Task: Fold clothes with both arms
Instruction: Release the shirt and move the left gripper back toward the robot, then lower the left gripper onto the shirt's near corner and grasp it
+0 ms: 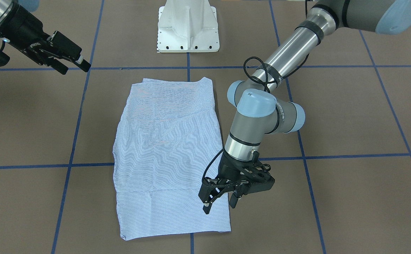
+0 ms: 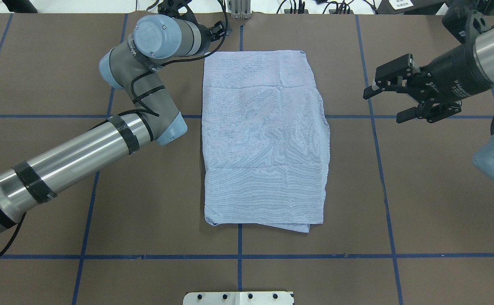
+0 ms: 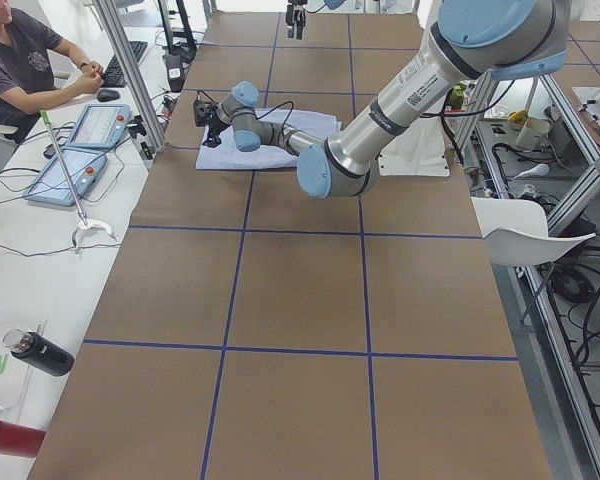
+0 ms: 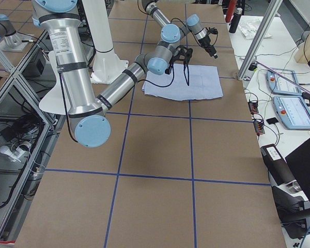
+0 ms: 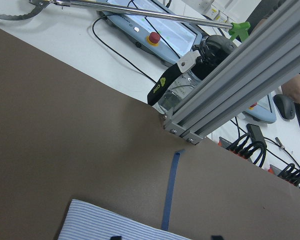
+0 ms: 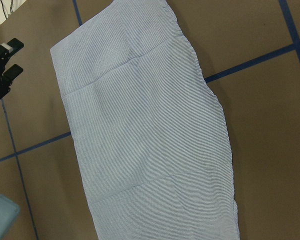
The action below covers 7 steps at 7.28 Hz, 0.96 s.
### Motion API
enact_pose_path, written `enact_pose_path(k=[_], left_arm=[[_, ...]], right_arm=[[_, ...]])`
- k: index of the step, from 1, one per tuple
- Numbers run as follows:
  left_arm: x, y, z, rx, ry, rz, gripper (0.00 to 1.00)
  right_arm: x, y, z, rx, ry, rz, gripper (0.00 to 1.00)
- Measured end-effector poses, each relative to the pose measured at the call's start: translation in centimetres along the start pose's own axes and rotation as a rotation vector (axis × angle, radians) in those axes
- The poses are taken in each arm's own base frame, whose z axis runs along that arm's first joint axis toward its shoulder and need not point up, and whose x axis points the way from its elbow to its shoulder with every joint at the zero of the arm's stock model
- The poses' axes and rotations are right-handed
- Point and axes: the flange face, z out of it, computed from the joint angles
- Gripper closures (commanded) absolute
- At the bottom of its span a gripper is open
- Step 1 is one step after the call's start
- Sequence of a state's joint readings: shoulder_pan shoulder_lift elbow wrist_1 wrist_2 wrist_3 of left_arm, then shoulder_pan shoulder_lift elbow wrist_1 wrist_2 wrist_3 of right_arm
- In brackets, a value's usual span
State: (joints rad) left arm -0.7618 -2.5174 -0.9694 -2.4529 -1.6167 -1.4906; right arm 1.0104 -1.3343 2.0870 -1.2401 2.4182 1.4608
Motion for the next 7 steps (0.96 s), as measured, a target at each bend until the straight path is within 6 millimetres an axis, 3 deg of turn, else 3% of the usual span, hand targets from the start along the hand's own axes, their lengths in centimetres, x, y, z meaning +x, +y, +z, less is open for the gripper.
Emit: enact_pose_path(k=[4, 5, 7], left_arm=[[-6.0, 4.1, -8.2, -0.256, -0.066, -0.038, 0.01], [-7.4, 6.8, -10.2, -0.318, -0.066, -0.079, 0.01], [-7.9, 14.4, -14.0, -0.433, -0.054, -0.176, 0.01]], right_arm=[[0.1, 0.3, 0.7, 0.001, 0.010, -0.002, 0.00], [0.1, 0.5, 1.1, -0.005, 0.013, -0.003, 0.00], [0.2, 0.6, 2.1, -0.011, 0.024, -0.017, 0.00]])
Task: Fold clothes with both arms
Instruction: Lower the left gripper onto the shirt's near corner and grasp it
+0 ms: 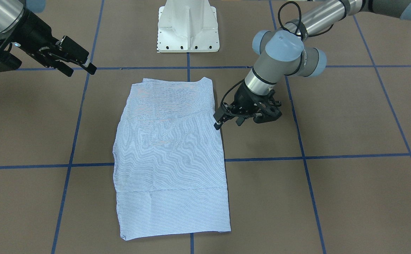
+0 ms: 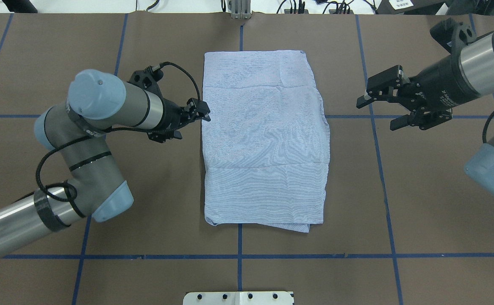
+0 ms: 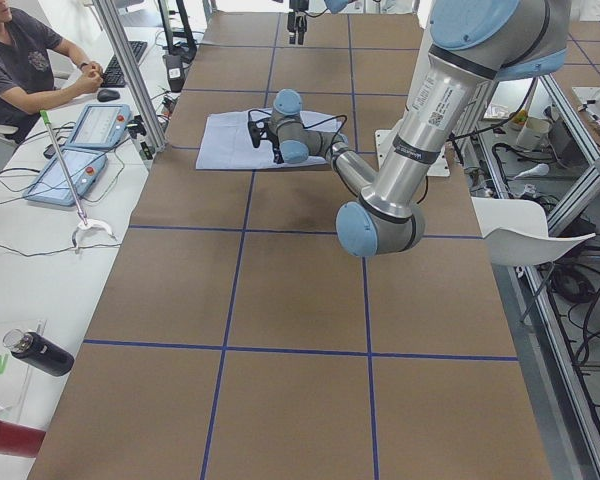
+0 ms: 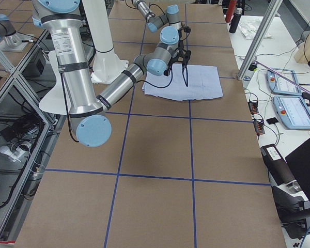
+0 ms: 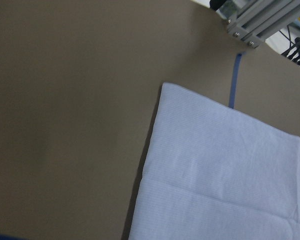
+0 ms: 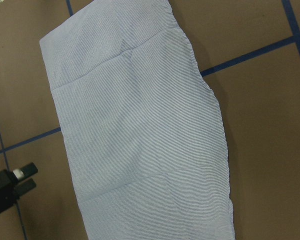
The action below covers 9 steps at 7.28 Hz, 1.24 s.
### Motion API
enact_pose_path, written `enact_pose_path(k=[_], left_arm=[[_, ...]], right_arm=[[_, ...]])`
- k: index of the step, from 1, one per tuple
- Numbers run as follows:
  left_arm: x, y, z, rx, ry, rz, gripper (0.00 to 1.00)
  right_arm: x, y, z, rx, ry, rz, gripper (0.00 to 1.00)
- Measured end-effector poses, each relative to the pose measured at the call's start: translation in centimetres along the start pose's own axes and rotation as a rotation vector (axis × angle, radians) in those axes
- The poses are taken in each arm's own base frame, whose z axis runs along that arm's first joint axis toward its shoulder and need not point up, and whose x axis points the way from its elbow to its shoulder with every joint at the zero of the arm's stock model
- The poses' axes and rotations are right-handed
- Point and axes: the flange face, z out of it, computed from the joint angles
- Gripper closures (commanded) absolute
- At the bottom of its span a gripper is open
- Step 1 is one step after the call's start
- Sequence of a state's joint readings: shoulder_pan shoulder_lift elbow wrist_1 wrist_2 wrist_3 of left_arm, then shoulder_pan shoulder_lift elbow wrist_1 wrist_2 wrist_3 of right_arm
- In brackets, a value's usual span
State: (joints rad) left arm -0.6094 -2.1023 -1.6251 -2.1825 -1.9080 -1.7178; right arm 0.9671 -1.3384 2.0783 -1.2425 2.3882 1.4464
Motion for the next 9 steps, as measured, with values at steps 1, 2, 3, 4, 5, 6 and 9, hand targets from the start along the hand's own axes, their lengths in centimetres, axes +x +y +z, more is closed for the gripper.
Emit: enact_pose_path(k=[1, 2, 3, 4, 5, 6, 9], left_arm=[[-0.7, 4.2, 0.9, -0.045, -0.005, -0.043, 0.01], [-1.5, 8.2, 2.3, -0.066, -0.016, -0.069, 0.02], [-2.2, 10.6, 3.4, -0.068, -0.027, -0.076, 0.04], [-2.9, 11.7, 4.0, -0.067, -0.038, -0.077, 0.04], [-3.5, 12.1, 4.2, -0.065, -0.045, -0.077, 0.05], [-3.6, 12.3, 4.2, -0.066, -0.046, -0.077, 0.06], [-3.9, 14.0, 4.7, -0.084, -0.072, -0.073, 0.22]], right_arm=[[0.1, -0.1, 0.3, 0.001, 0.004, -0.011, 0.00], [0.1, -0.1, 0.4, 0.001, 0.006, -0.016, 0.00], [0.1, -0.1, 0.4, 0.001, 0.006, -0.018, 0.00], [0.1, -0.1, 0.4, 0.001, 0.006, -0.019, 0.00], [0.0, -0.1, 0.4, 0.000, 0.005, -0.020, 0.00], [0.0, -0.1, 0.4, 0.000, 0.004, -0.020, 0.00], [0.0, -0.1, 0.4, 0.000, 0.005, -0.020, 0.00]])
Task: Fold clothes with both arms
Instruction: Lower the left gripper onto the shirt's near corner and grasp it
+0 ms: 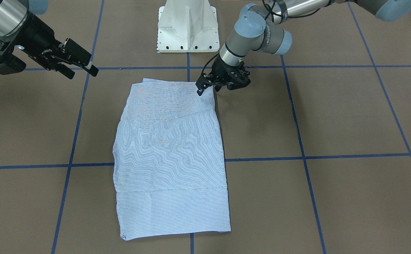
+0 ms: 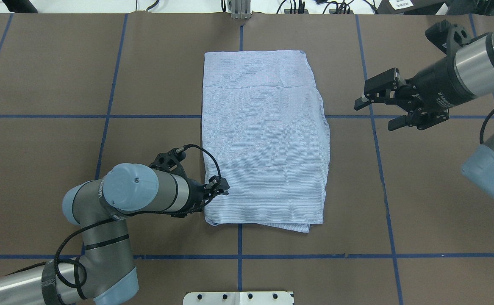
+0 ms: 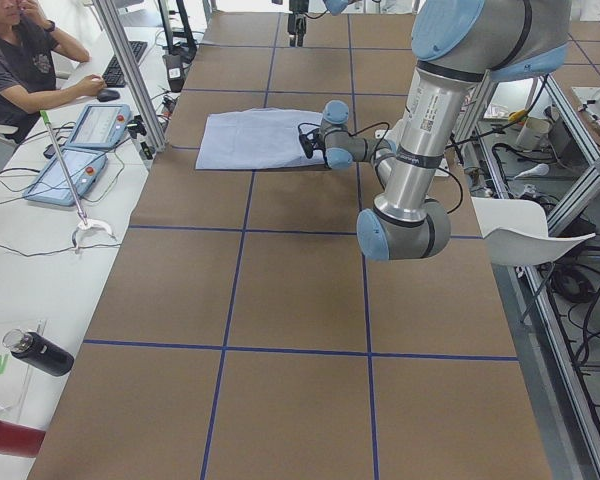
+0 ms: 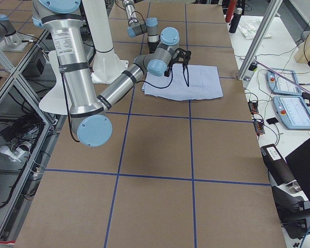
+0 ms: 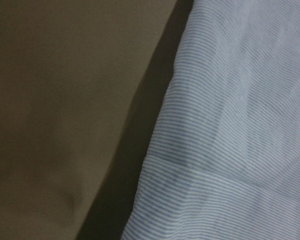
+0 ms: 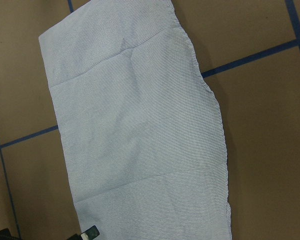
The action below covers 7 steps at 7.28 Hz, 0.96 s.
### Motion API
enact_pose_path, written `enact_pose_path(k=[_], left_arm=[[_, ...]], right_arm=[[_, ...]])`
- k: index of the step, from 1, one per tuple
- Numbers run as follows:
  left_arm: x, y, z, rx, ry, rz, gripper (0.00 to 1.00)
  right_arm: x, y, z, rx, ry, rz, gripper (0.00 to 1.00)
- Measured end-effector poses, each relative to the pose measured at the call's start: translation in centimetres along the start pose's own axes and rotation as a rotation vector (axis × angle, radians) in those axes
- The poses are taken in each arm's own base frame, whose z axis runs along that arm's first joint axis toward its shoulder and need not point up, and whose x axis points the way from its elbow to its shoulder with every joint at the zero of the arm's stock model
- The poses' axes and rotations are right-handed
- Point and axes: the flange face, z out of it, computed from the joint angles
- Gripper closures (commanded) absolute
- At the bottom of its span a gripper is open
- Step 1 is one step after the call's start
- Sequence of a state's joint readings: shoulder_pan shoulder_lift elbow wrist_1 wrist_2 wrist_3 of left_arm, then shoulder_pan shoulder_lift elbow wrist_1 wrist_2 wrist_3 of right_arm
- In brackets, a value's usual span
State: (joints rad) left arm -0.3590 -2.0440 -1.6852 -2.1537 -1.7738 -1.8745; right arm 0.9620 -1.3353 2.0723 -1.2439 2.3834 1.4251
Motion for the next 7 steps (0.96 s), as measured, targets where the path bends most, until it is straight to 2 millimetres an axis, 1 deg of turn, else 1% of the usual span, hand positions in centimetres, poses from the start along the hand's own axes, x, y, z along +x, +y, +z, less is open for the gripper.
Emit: enact_pose_path(k=[2, 4, 6, 7], left_arm=[[-0.2, 0.6, 0.2, -0.009, -0.010, 0.000, 0.32], [0.1, 1.4, -0.4, -0.014, -0.024, 0.000, 0.39], [0.4, 2.8, -1.5, -0.024, -0.046, 0.003, 0.40], [0.3, 3.2, -1.5, -0.027, -0.055, 0.005, 0.40]], right_arm=[[0.0, 0.0, 0.0, 0.000, 0.000, 0.001, 0.00], [0.0, 0.0, 0.0, 0.000, 0.000, 0.001, 0.00], [0.0, 0.0, 0.0, 0.001, 0.000, 0.001, 0.00], [0.1, -0.1, 0.0, 0.001, 0.001, 0.003, 0.00]])
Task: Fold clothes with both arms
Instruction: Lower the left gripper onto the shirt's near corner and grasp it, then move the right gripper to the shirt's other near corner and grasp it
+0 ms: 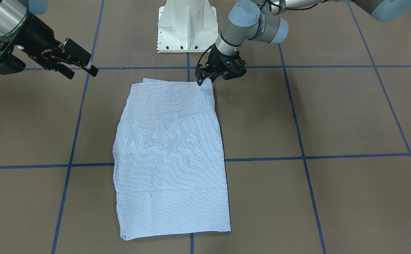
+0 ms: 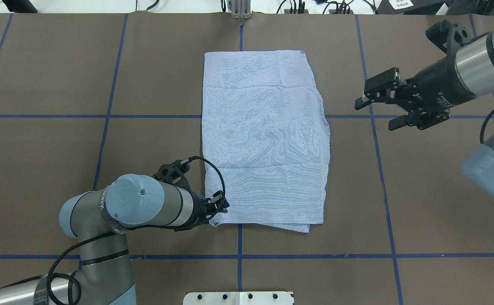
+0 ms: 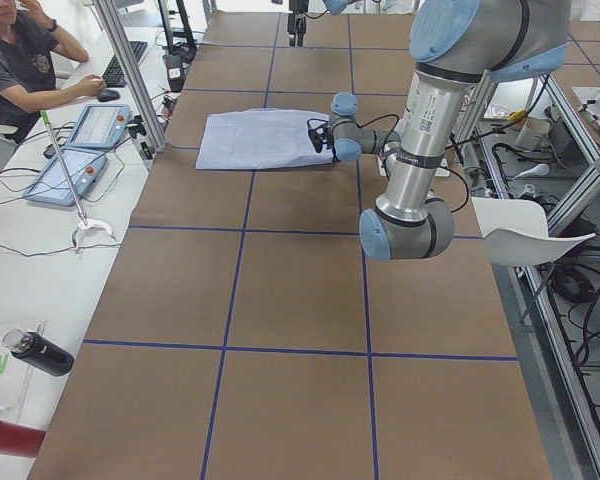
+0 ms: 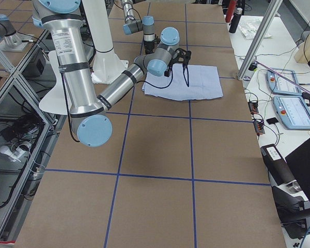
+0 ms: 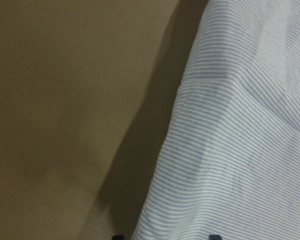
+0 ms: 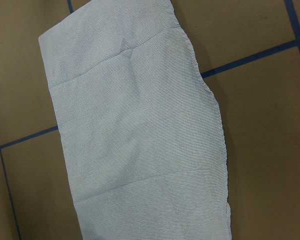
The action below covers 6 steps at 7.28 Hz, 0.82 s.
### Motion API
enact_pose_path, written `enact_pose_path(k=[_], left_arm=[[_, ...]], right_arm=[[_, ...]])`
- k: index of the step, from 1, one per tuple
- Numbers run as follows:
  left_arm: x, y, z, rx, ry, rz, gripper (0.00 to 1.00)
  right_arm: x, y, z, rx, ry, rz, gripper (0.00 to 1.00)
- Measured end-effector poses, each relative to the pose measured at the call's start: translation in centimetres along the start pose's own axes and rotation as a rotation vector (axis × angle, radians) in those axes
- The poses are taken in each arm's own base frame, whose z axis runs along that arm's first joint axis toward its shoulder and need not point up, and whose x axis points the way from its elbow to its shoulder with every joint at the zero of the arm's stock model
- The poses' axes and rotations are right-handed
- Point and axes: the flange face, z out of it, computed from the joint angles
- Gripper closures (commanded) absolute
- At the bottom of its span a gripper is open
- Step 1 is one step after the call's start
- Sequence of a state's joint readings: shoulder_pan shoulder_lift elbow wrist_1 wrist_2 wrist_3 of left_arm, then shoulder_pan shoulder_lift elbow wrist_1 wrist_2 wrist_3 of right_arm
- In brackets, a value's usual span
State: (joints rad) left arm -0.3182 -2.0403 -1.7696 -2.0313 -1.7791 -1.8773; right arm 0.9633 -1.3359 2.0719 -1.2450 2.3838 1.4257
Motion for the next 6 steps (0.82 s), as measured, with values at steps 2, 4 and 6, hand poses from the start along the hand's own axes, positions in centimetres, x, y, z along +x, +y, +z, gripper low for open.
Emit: enact_pose_path(k=[2, 4, 6], left_arm=[[-0.53, 0.51, 0.73, -0.005, -0.019, 0.004, 0.48], [-0.73, 0.59, 1.02, -0.005, -0.026, 0.005, 1.00], [-0.65, 0.56, 0.85, -0.005, -0.023, 0.005, 1.00]], right_arm=[[0.10, -0.06, 0.08, -0.001, 0.002, 0.002, 0.00], [0.10, -0.07, 0.09, -0.002, 0.002, 0.002, 0.00], [0.19, -0.05, 0.29, -0.002, 0.006, 0.004, 0.00]])
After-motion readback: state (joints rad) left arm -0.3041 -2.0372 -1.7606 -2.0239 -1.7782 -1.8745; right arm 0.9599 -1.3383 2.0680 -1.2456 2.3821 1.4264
